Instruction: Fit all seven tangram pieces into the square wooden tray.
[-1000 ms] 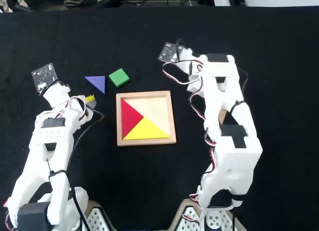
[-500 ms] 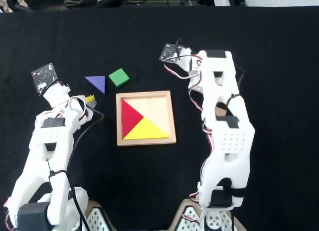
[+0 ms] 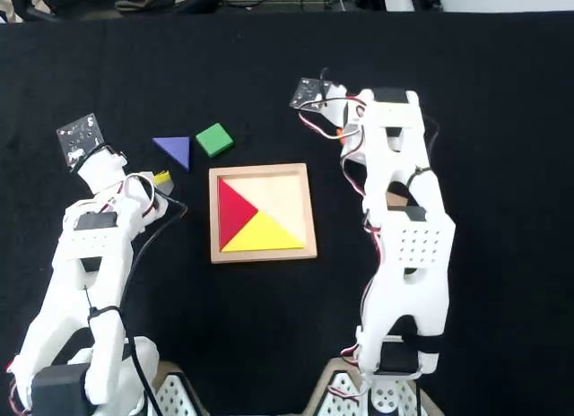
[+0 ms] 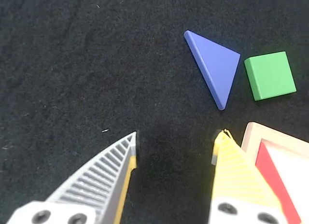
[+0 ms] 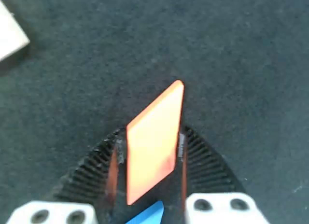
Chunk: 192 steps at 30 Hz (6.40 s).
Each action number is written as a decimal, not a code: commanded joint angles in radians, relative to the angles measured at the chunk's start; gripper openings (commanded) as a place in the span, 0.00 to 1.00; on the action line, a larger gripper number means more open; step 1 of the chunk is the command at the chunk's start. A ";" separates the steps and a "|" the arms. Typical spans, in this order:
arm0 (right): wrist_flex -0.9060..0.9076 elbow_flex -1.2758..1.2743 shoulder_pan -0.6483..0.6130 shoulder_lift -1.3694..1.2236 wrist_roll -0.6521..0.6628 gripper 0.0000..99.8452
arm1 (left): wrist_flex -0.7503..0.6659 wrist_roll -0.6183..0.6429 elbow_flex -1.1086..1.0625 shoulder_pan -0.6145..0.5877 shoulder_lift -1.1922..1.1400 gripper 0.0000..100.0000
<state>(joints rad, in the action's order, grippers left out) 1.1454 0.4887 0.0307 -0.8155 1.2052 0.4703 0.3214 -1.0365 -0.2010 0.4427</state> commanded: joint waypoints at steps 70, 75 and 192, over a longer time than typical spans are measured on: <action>0.055 -0.601 -0.123 0.581 -0.907 0.23 | -0.015 0.000 -0.005 0.025 0.006 0.26; 0.044 -0.509 -0.157 0.486 -0.928 0.23 | -0.017 0.000 -0.005 0.025 0.006 0.26; 0.038 -0.535 -0.147 0.415 -0.927 0.21 | -0.015 -0.002 -0.005 0.024 0.005 0.26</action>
<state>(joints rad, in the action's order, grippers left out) 1.1960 -0.0606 -0.1412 -0.3966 0.2800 0.4703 0.3214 -1.0457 -0.1857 0.4427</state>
